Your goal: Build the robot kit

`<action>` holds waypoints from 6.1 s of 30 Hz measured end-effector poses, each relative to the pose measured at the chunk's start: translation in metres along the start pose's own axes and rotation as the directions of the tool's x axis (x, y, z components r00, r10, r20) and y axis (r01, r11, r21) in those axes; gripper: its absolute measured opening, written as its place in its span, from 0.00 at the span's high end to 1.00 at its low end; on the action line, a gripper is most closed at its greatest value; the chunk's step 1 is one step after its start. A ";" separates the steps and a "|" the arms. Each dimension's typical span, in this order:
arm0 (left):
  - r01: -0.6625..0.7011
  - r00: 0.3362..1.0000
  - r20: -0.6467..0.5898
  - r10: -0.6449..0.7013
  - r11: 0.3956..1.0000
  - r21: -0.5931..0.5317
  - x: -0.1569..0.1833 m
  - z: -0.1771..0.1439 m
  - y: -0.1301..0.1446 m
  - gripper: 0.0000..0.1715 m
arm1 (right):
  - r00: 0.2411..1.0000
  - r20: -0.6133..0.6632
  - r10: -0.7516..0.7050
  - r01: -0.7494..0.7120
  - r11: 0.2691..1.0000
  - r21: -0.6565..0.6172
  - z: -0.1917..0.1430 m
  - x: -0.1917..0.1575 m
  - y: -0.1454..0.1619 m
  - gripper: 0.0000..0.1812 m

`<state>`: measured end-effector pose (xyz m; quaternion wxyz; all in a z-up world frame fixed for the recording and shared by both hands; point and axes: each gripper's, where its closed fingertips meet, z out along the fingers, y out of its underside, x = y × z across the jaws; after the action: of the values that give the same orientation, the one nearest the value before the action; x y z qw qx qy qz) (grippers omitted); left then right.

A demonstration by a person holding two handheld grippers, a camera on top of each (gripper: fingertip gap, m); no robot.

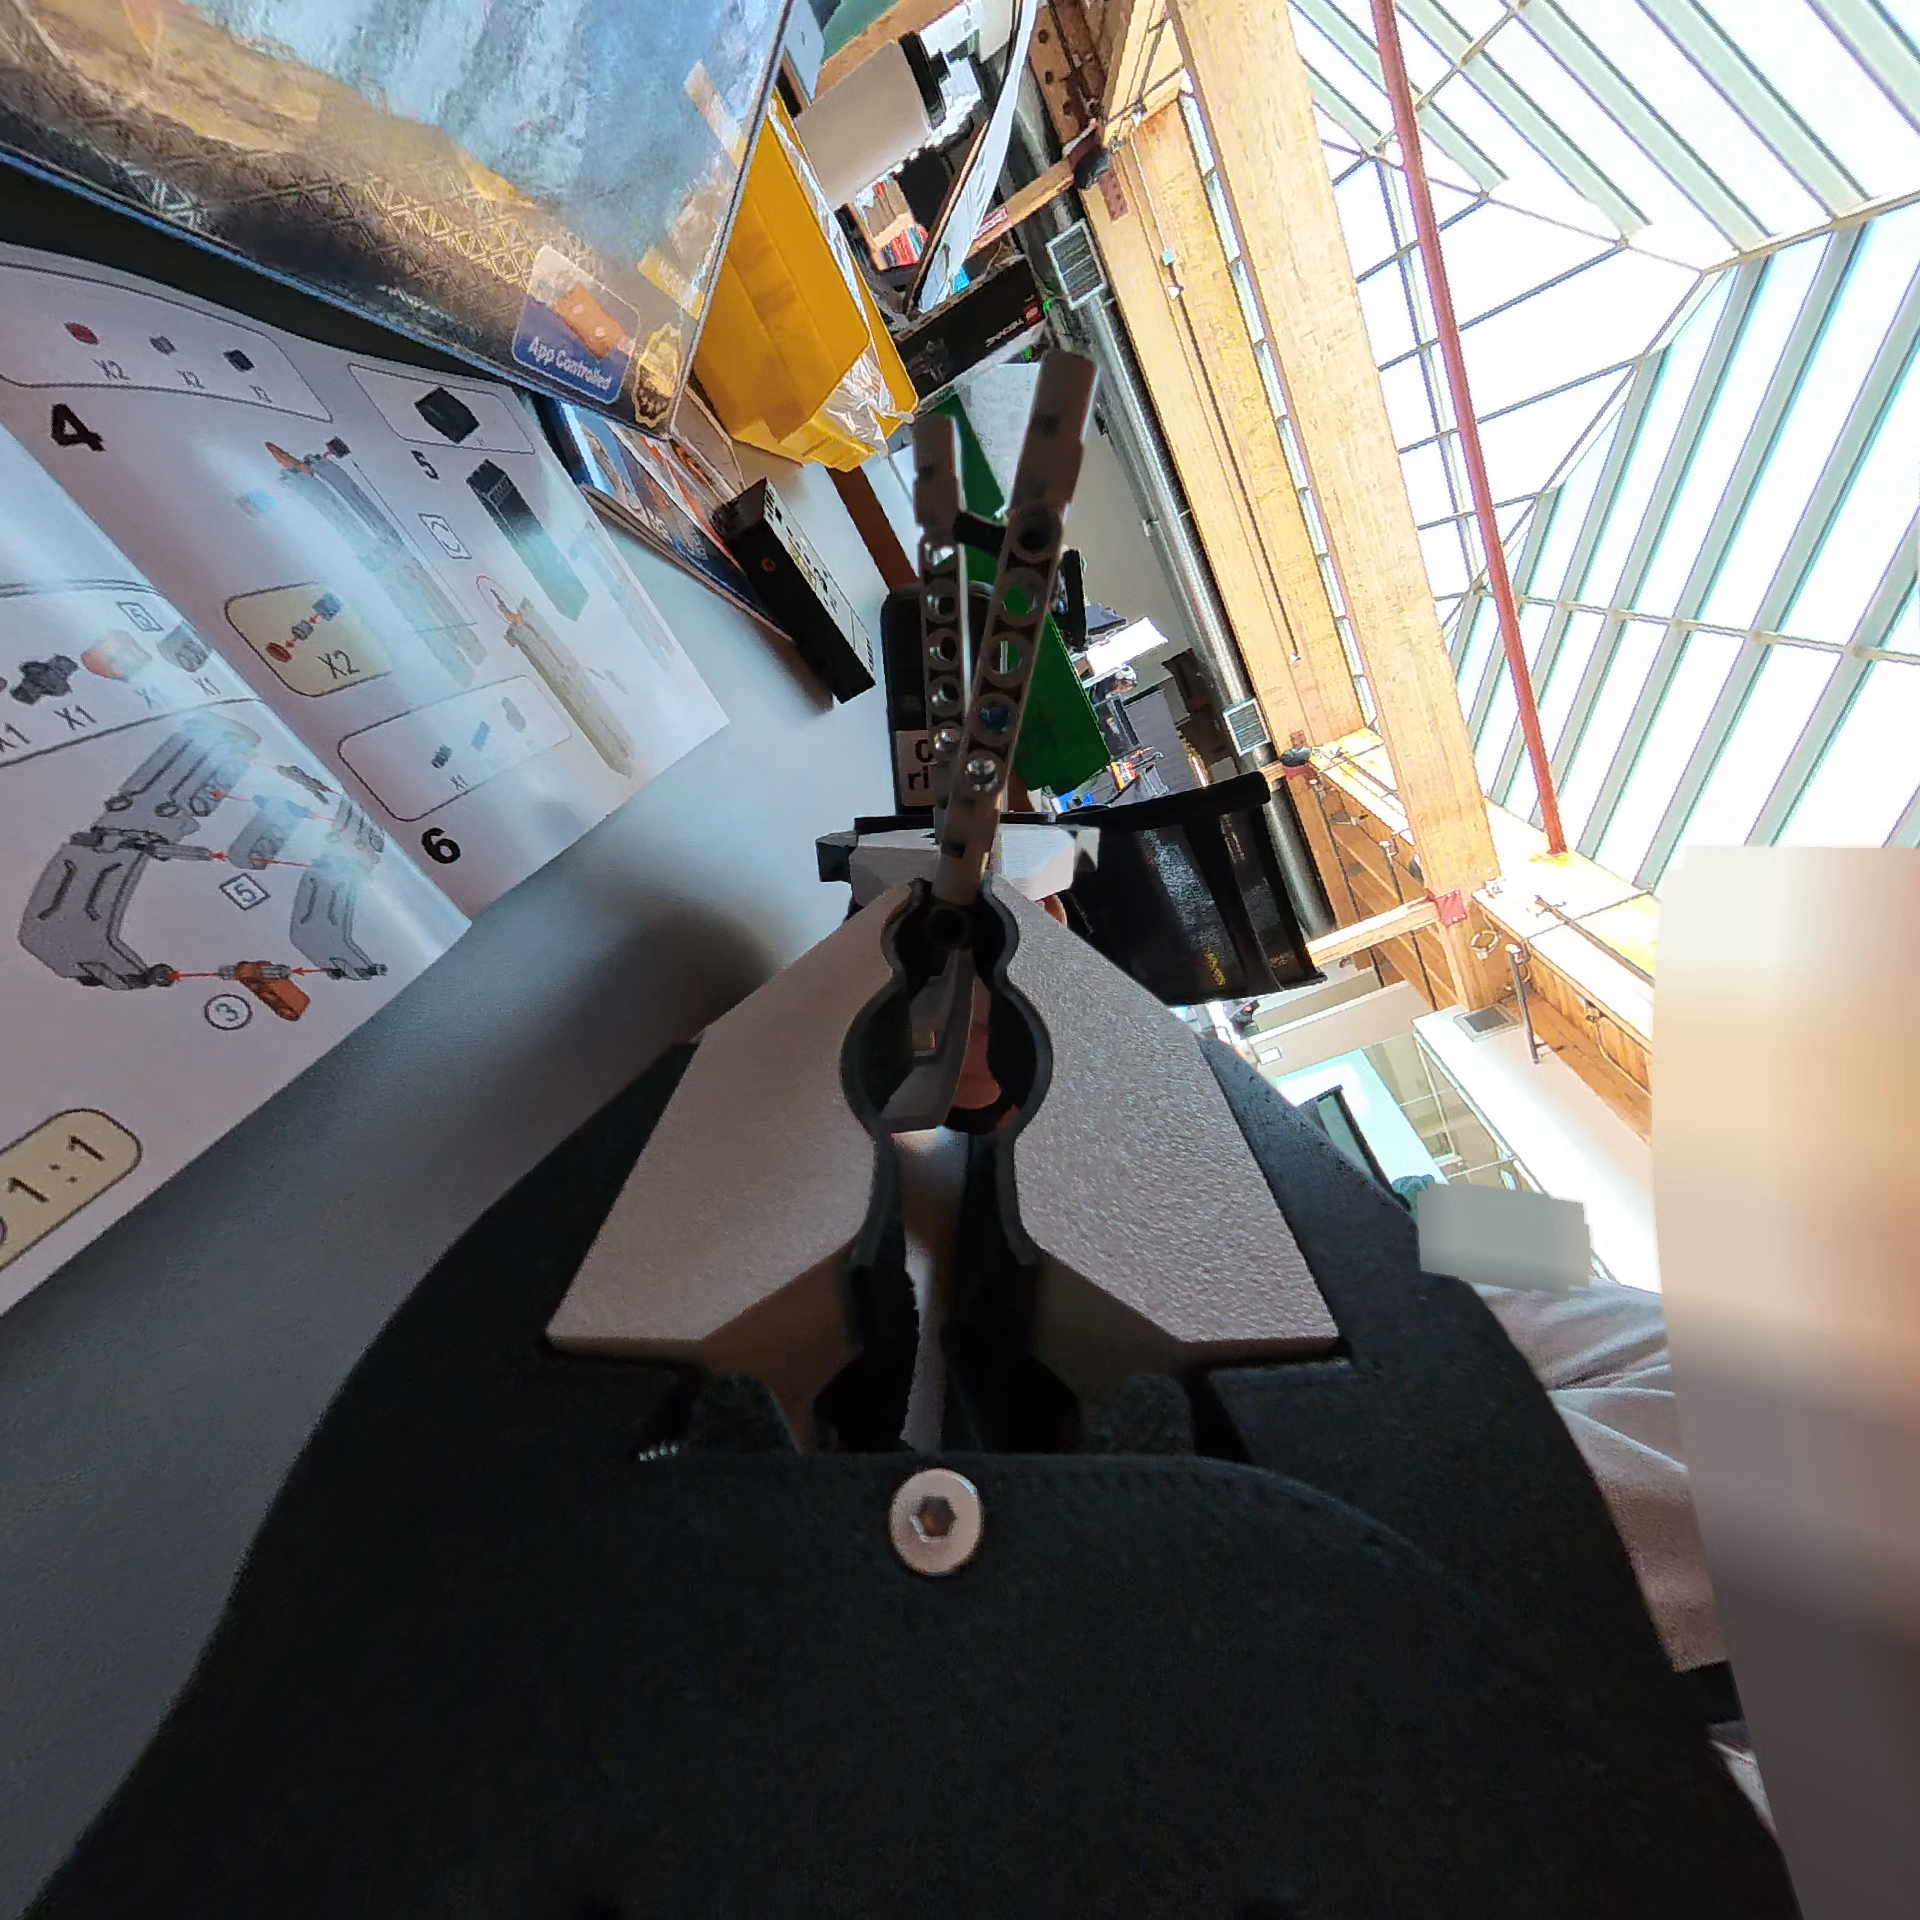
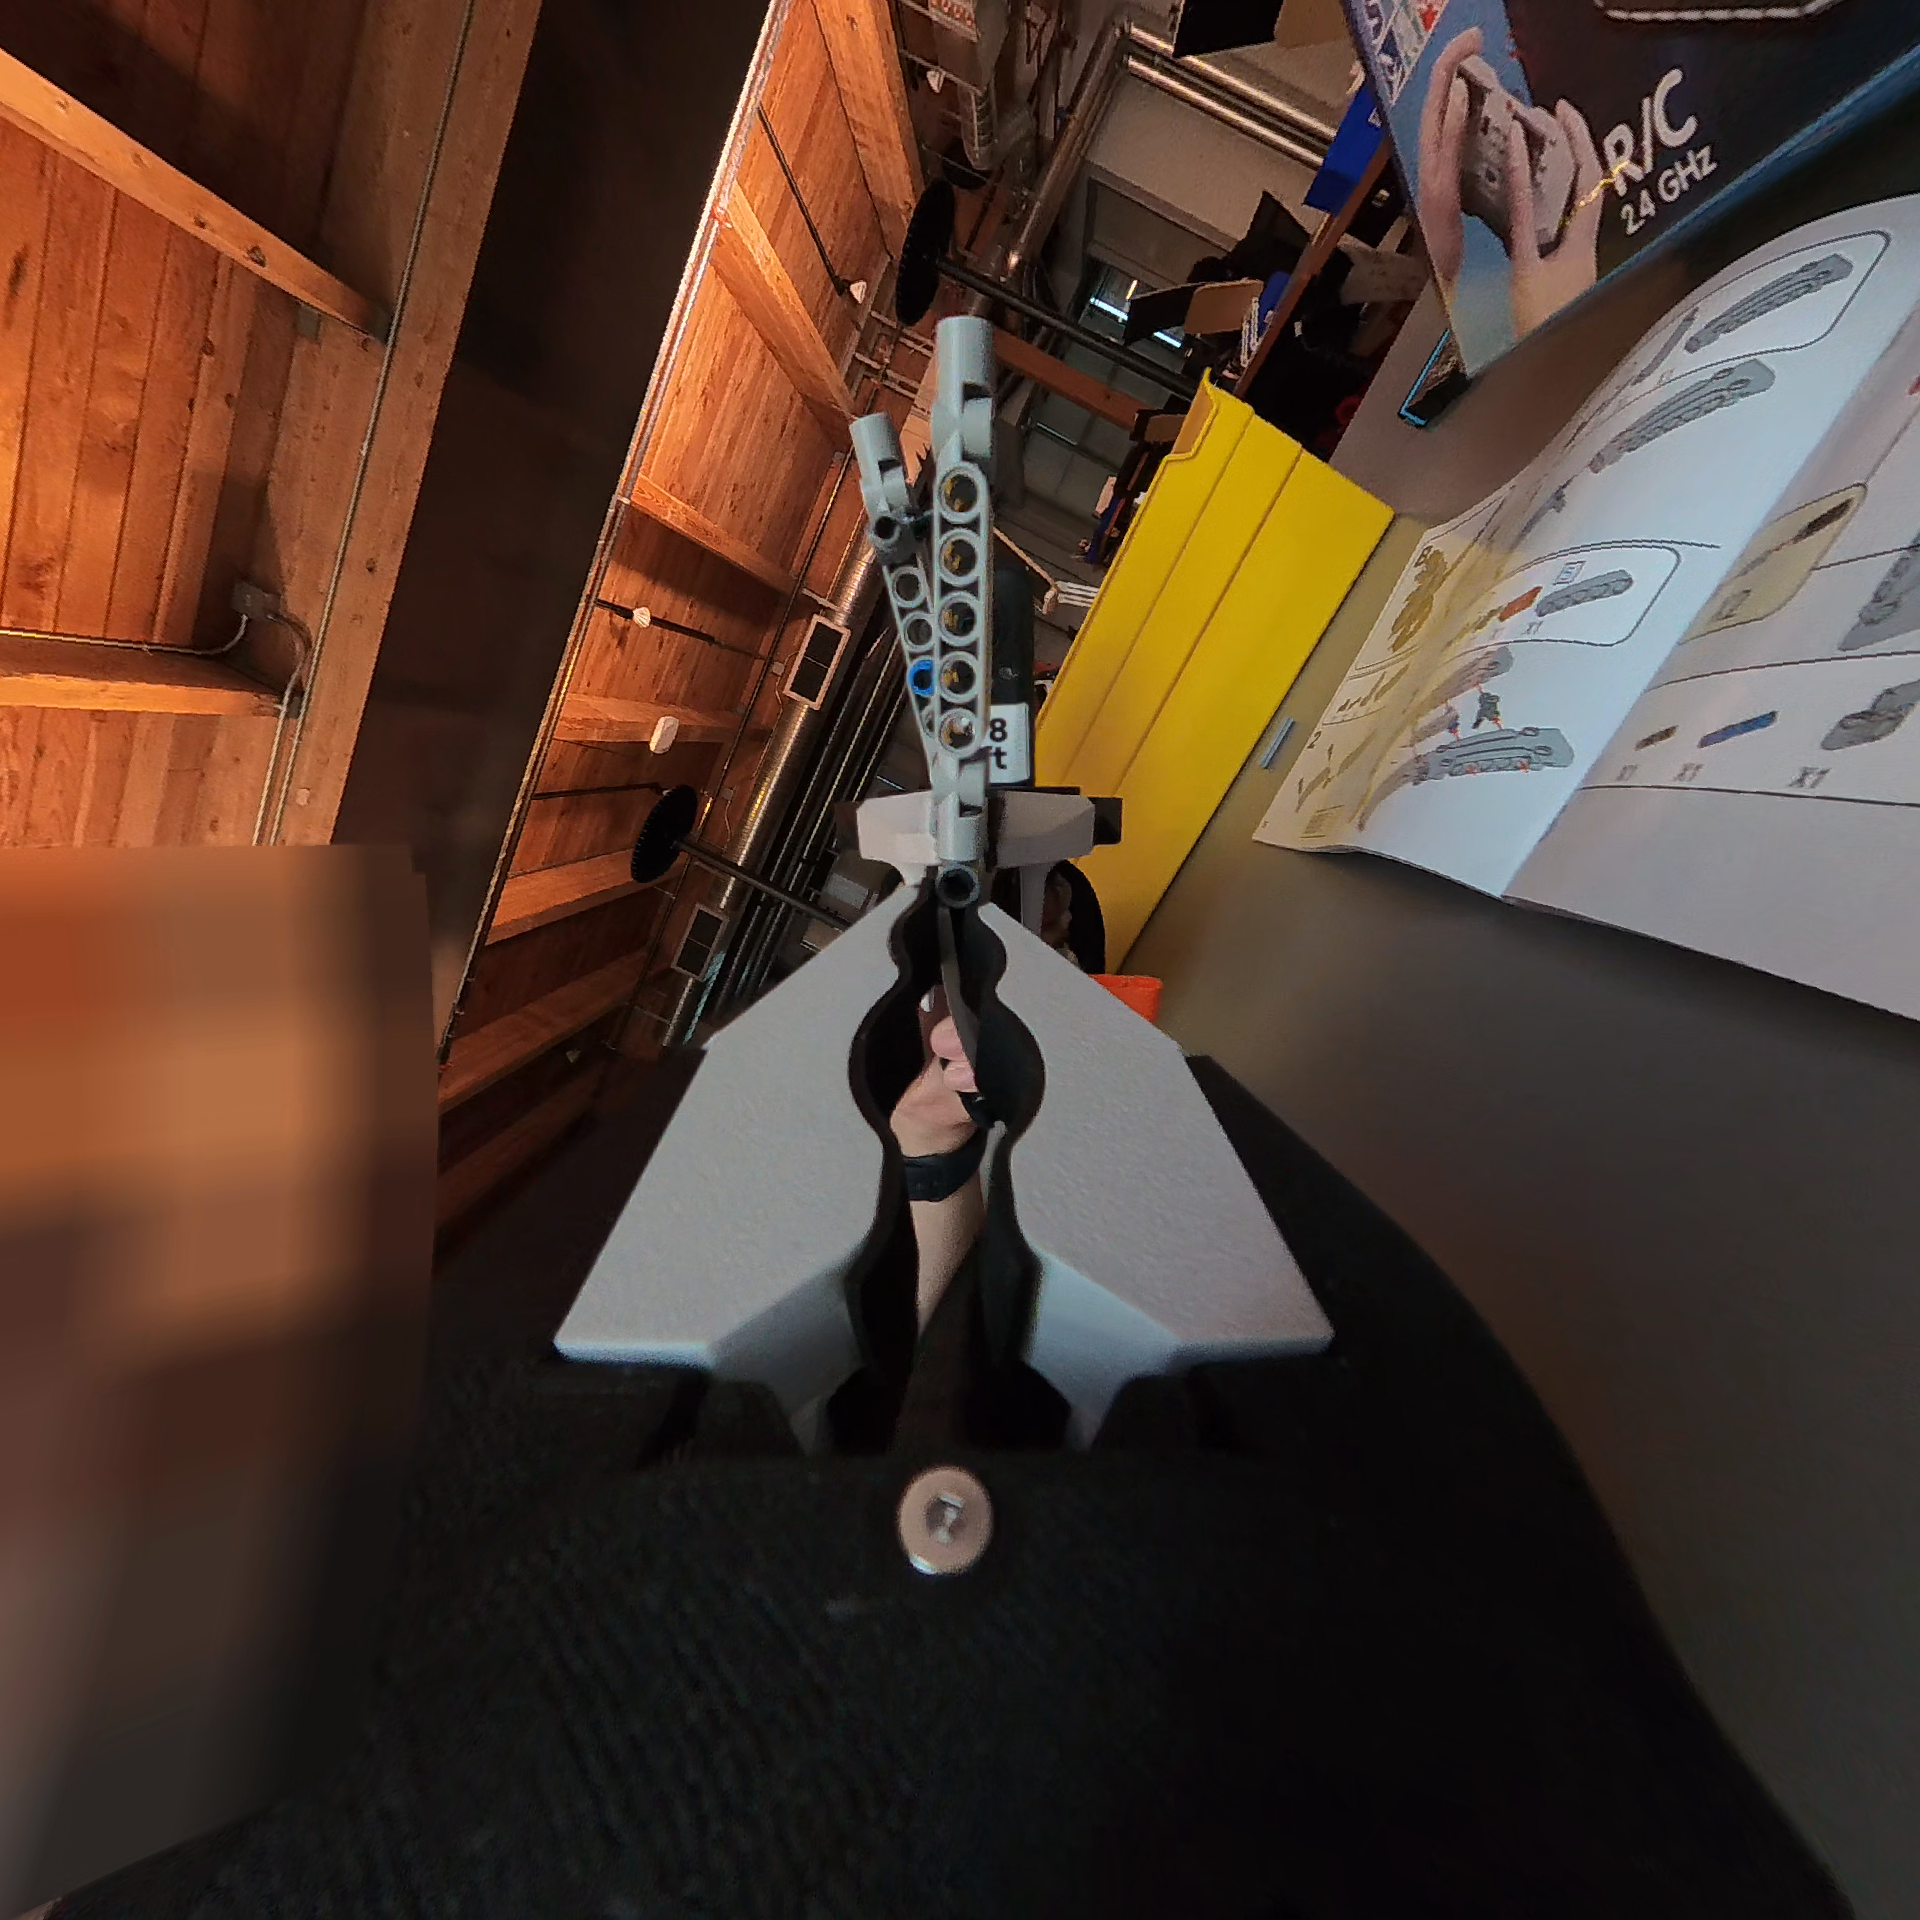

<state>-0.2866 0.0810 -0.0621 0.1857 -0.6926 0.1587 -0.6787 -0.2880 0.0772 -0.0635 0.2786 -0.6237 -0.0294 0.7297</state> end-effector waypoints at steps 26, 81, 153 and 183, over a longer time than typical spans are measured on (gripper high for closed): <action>0.115 0.985 -0.141 -0.103 0.991 0.075 0.010 -0.003 -0.009 0.98 | 0.983 -0.021 -0.184 0.185 0.981 0.053 0.007 -0.010 -0.006 1.00; 0.065 0.982 -0.188 -0.027 0.978 0.198 0.023 -0.006 -0.023 0.98 | 0.936 -0.027 -0.350 0.351 0.931 0.101 0.014 -0.027 -0.016 0.99; -0.113 0.987 -0.109 0.117 0.993 0.046 0.026 0.007 -0.003 0.98 | 0.989 0.060 -0.137 0.130 0.986 0.107 -0.001 -0.022 -0.043 0.95; -0.194 0.969 -0.117 0.219 0.962 0.192 0.032 -0.009 -0.026 0.97 | 0.987 0.084 -0.139 0.129 0.985 0.116 0.015 -0.024 -0.025 0.97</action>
<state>-0.2952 0.0884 -0.0218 0.3056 -0.6045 0.1810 -0.7131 -0.2916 0.0924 -0.0294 0.3594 -0.5699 -0.0435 0.7377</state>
